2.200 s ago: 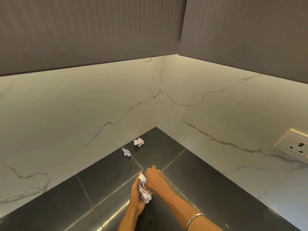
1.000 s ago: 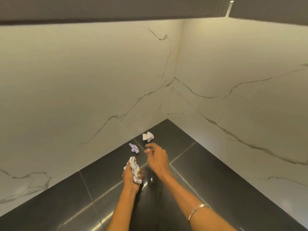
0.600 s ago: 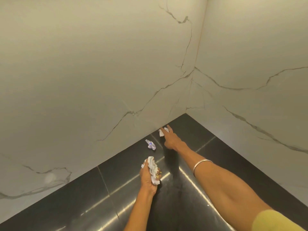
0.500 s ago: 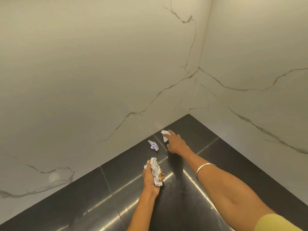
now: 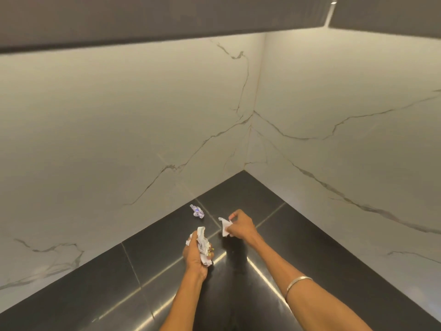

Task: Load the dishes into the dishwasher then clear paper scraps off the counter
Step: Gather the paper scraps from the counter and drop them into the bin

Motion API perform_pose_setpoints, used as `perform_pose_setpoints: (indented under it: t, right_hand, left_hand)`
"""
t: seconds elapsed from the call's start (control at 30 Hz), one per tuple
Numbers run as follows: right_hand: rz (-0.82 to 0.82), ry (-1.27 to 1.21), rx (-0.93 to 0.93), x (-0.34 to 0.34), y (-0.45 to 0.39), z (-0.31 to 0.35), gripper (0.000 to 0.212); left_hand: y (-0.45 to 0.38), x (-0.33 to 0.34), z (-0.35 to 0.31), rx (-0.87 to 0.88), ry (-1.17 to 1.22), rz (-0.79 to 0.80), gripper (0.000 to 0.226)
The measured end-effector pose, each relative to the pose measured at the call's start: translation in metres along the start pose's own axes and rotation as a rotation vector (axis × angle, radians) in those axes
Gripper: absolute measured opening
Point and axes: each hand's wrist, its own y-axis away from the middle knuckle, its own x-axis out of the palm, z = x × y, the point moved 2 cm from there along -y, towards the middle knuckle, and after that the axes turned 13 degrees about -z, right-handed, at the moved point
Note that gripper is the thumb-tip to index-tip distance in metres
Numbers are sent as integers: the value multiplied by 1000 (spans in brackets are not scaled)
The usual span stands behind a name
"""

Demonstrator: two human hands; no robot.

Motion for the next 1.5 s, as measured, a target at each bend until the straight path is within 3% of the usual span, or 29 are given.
perform_pose_setpoints:
  t: [0.13, 0.2, 0.33, 0.53, 0.63, 0.77, 0.9, 1.03, 1.23, 1.3, 1.37, 1.43, 1.5]
  right_hand:
    - [184, -202, -54, -20, 49, 22, 36]
    - [232, -139, -147, -21, 72, 26, 31]
    - [58, 110, -264, -6, 104, 15, 32]
    - [-110, 75, -288, 12, 139, 16, 25]
    - [-171, 97, -320, 21, 144, 19, 21]
    - [-193, 380, -470, 30, 140, 30, 15]
    - [-191, 440, -561, 40, 134, 30, 21]
    - [-219, 404, -571, 53, 124, 29, 26]
    - [-28, 353, -589, 62, 100, 53, 19]
    - [116, 231, -522, 54, 83, 62, 19]
    - [236, -63, -383, 43, 65, 67, 17]
    - [120, -229, -314, 41, 44, 67, 12]
    - [-78, -115, -369, 47, 22, 61, 16]
  left_hand:
    - [14, -1, -1, 34, 7, -95, 13]
    - [24, 0, 2, 55, -28, -108, 9]
    - [37, -10, 21, -11, -103, -3, 20]
    - [49, -33, 22, -198, 109, 256, 38]
    - [52, -35, 20, -211, 226, 293, 37]
    - [56, -29, 17, -230, 229, 321, 36]
    - [52, -30, 14, -232, 294, 347, 41]
    - [36, -34, 7, -210, 268, 346, 45]
    - [5, -23, -11, -77, 187, 237, 12]
    - [-10, -19, -25, -23, 204, 228, 23]
    - [-21, -17, -41, 15, 253, 245, 24]
    - [-24, -17, -55, 17, 317, 248, 11]
    - [-22, -19, -57, 20, 309, 238, 7]
